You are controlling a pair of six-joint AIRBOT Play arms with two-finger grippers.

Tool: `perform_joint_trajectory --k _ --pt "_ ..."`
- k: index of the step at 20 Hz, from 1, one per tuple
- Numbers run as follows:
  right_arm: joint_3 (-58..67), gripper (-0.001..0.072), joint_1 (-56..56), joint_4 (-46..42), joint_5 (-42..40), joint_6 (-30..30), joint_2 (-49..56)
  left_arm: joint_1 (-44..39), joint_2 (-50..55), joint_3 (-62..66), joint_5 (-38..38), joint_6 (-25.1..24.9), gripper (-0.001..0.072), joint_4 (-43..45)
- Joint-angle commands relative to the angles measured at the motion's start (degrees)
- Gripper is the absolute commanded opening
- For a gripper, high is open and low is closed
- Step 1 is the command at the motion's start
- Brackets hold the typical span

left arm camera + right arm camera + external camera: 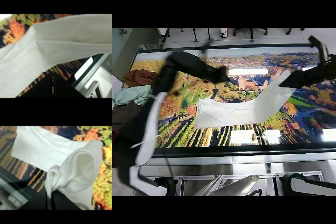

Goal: Fold the shirts.

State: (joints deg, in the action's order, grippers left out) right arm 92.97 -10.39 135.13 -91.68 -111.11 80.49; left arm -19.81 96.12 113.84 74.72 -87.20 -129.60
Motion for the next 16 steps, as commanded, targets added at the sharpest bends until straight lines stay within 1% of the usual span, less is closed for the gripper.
perform_joint_trajectory --k 1,4,6,7,8,9,10,12,14,16 --pt "-1.64 0.0019 13.62 3.28 11.5 4.79 0.85 14.19 -21.4 -8.61 4.83 -0.83 0.0014 1.07" --pt "-1.7 0.0019 30.91 3.32 29.42 8.83 6.01 23.63 -35.65 -18.6 4.76 -2.38 0.0014 1.07" --pt "-1.7 0.002 42.27 3.34 43.15 12.2 13.18 28.65 -42.58 -24.9 4.74 -3.39 0.0014 1.03" --pt "-1.68 0.0021 47.82 3.39 50.71 12.17 17.55 30.67 -45.33 -27.87 4.72 -3.56 0.0014 1.03" --pt "-1.66 0.0091 52.5 3.37 57.83 12.17 21.49 32.06 -47.54 -30.42 4.31 -4.13 0.0014 0.9" --pt "-1.44 0.0429 56.17 3.3 63.34 12.15 24.9 33.2 -49.57 -32.98 3.39 -4.35 0.0014 0.92" --pt "-1.03 0.0593 57.81 2.84 65.16 12.15 26.93 34.05 -51.23 -35.06 2.25 -4.39 0.0014 0.9" --pt "-0.74 0.0582 55.69 1.51 61.33 12.15 26.43 35.74 -53.88 -38.4 0.31 -4.5 0.0014 0.87" --pt "-0.74 0.0582 48.68 -1.33 54.71 12.17 21.94 36.59 -54.9 -39.34 0.33 -5.49 0.0014 0.57" --pt "-0.76 0.0583 38.97 -3.8 45.88 12.2 16.52 36.57 -55.08 -39.28 0.24 -5.99 0.0014 0.55"
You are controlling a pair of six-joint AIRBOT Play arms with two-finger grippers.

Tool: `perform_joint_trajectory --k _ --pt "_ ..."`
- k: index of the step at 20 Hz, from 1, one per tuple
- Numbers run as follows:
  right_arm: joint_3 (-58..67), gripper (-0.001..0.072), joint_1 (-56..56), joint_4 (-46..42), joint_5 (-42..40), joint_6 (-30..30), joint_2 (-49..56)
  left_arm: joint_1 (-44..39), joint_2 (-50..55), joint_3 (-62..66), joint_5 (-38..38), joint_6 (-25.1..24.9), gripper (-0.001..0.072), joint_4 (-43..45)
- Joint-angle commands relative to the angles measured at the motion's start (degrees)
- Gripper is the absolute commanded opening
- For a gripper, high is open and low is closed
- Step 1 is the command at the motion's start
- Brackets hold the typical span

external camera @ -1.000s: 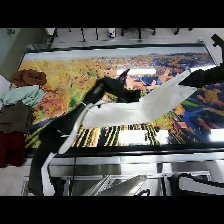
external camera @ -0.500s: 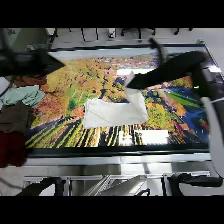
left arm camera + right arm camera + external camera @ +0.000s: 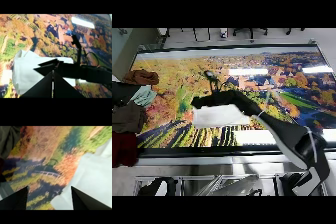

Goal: Fold the shirts.

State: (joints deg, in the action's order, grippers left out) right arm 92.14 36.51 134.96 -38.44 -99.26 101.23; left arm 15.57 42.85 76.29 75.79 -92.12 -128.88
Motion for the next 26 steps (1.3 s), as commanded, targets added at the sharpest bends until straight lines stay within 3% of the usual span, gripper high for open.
perform_joint_trajectory --k 1,3,4,7,12,15,20,23,24,25,26 --pt "0.07 0.0586 -13.44 -4.85 -12.13 0.66 -6.67 0.92 -1.81 -1.73 -0.9 -1.09 0.0014 -0.15" --pt "0.04 0.0612 -24.15 -6.93 -21.86 2.29 -9.49 0.76 -1.51 -1.73 -1.05 -1.11 0.0014 -0.17" --pt "-0.02 0.0666 -28.65 -7.54 -26.71 2.84 -9.53 0.76 -1.25 -1.7 -1.05 -1.11 0.0014 -0.2" --pt "-6.12 0.0667 -37.27 -8.55 -35.28 3.87 -7.87 0.76 -0.24 -1.62 -0.17 -1.14 0.0014 -0.15" --pt "-17.44 0.0666 -38.21 -3.58 -32.39 -1.53 -2.82 0.66 2.08 -1.62 -0.13 -1.11 0.0014 -0.28" --pt "-17.73 0.0666 -35.58 2.73 -30.05 -3.72 1.27 0.66 2.34 -1.62 -0.15 -1.09 0.0014 -0.31" --pt "-17.49 0.0645 -29.9 3.93 -24.87 -4.42 4.7 0.66 2.32 -1.64 -0.11 -0.85 0.0014 -0.33" --pt "-17.49 0.0323 -28.79 4.35 -22.88 -4.31 5.4 0.66 2.32 -1.64 0.17 -0.85 0.0014 -0.33" --pt "-17.35 0.008 -28.81 4.81 -22.73 -4.5 5.29 0.66 2.32 -1.64 0.72 -0.85 0.0014 -0.33" --pt "-16.9 0.0019 -28.96 4.76 -22.77 -4.52 5.03 0.66 2.32 -1.64 1.38 -0.85 0.0014 -0.33" --pt "-16.26 0.0019 -29.4 4.79 -22.8 -4.5 4.33 0.66 2.32 -1.64 2.08 -0.85 0.0014 -0.33"
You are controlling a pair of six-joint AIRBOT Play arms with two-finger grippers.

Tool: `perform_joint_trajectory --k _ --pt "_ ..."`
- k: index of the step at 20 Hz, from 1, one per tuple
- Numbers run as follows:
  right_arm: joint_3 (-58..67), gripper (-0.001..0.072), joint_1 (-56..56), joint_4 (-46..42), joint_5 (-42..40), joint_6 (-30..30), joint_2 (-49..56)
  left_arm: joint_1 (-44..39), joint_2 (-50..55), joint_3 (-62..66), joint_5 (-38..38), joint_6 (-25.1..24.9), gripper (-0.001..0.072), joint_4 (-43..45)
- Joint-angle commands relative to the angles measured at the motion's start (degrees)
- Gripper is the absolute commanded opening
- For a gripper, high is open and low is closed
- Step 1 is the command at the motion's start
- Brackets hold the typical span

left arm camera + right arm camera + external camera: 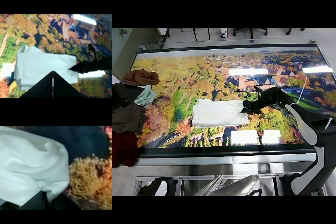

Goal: Fold the shirts.

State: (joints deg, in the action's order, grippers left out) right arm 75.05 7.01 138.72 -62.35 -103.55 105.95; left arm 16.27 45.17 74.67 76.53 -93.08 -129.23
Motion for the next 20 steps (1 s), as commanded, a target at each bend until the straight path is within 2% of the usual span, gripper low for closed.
perform_joint_trajectory --k 1,6,10,16,20 --pt "1.55 0.0018 -0.63 1.03 1.16 -0.22 -1.42 -0.04 0.0 -0.02 1.88 0.11 0.0014 0.04" --pt "4.59 0.0019 -12.61 0.55 1.6 -0.17 -9.66 -0.04 -0.15 -0.02 2.03 0.11 0.0014 0.13" --pt "4.57 0.0019 -31.1 -1.57 0.9 0.07 -14.47 -0.04 -0.15 -0.02 1.42 0.09 0.0014 0.15" --pt "4.2 0.0018 -55.3 -4.31 -6.05 0.59 -15.58 -0.04 -0.15 -0.02 0.02 0.02 0.0014 0.07" --pt "-3.87 0.0018 -67.25 -5.6 -1.9 1.55 -20.57 -0.04 -0.44 -0.11 -0.11 0.04 0.0014 0.04"
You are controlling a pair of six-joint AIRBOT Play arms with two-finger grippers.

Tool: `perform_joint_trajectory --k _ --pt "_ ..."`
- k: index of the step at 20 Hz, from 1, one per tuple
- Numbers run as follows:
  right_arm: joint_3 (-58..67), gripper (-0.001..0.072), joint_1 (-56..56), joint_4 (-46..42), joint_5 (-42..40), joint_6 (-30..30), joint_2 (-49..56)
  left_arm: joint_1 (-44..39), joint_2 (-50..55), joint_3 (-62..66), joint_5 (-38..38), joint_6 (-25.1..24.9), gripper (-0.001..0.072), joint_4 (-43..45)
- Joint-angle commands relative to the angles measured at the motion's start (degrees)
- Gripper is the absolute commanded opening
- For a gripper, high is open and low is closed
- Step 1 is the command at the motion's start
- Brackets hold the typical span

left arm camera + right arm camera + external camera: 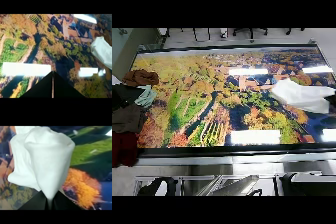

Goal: Fold the shirts.

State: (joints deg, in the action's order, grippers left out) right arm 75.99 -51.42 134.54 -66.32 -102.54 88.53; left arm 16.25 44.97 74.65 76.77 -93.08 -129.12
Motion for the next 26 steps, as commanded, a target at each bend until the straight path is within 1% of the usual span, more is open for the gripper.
perform_joint_trajectory --k 1,2,4,5,8,10,13,14,15,16,17,18,21,22,23,24,25,26 --pt "-8.96 0.0018 -11.74 -1.46 5.03 0.59 -5.68 -0.04 -0.79 -0.52 -0.92 0.04 0.0014 -0.09" --pt "-13.42 0.0018 -14.25 -1.46 7.76 0.55 -8.26 -0.04 -1.62 -1.38 -1.99 0.04 0.0014 -0.11" --pt "-21.55 0.0018 -17.38 -1.49 10.27 0.24 -11.85 -0.02 -3.61 -3.56 -3.74 0.02 0.0014 -0.07" --pt "-25.51 0.0018 -17.99 -1.49 10.32 -0.83 -13.03 -0.02 -4.42 -4.28 -3.74 0.02 0.0014 -0.04" --pt "-34.84 0.0018 -16.96 -1.27 12.0 -1.2 -15.43 -0.02 -7.04 -6.1 -3.98 0.02 0.0014 0.0" --pt "-38.03 0.0018 -15.41 -1.11 13.29 -1.18 -16.74 -0.02 -8.48 -7.54 -4.63 0.02 0.0014 0.04" --pt "-39.58 0.002 -13.7 -1.14 11.76 -0.74 -18.95 -0.02 -9.35 -8.92 -4.5 0.02 0.0014 0.0" --pt "-39.58 0.0043 -13.75 -1.07 10.6 -0.63 -19.76 -0.02 -9.25 -8.92 -4.39 0.0 0.0014 -0.02" --pt "-39.47 0.025 -14.01 -1.44 9.66 0.07 -20.55 -0.02 -9.18 -8.92 -4.26 -0.04 0.0014 -0.02" --pt "-38.95 0.0435 -14.27 -2.8 8.39 0.11 -21.33 -0.02 -9.03 -8.9 -4.15 -0.59 0.0014 -0.04" --pt "-38.12 0.0497 -14.53 -5.92 6.6 0.15 -22.36 -0.02 -9.01 -8.92 -4.0 -0.59 0.0014 0.0" --pt "-37.33 0.052 -14.67 -10.56 4.61 1.77 -23.63 -0.02 -9.01 -8.92 -3.85 -0.59 0.0014 0.0" --pt "-33.07 0.0512 -14.67 -25.42 -1.22 12.55 -28.92 -0.02 -9.01 -8.92 -3.61 -0.59 0.0014 -0.02" --pt "-30.51 0.0507 -14.67 -28.15 -2.45 15.19 -31.56 -0.02 -9.01 -8.92 -3.61 -1.27 0.0014 0.0" --pt "-28.17 0.049 -14.56 -28.22 -2.29 15.82 -34.36 -0.02 -9.01 -8.92 -3.56 -2.36 0.0014 0.0" --pt "-25.94 0.0282 -14.29 -26.25 -1.31 15.76 -37.13 -0.02 -9.01 -8.92 -3.63 -2.58 0.0014 -0.02" --pt "-24.15 0.0015 -13.33 -21.18 1.14 15.37 -39.87 -0.02 -8.96 -8.92 -3.76 -2.86 0.0014 -0.02" --pt "-23.61 0.0021 -11.3 -13.0 4.83 13.79 -42.36 -0.02 -8.9 -8.92 -3.76 -3.58 0.0014 0.0"
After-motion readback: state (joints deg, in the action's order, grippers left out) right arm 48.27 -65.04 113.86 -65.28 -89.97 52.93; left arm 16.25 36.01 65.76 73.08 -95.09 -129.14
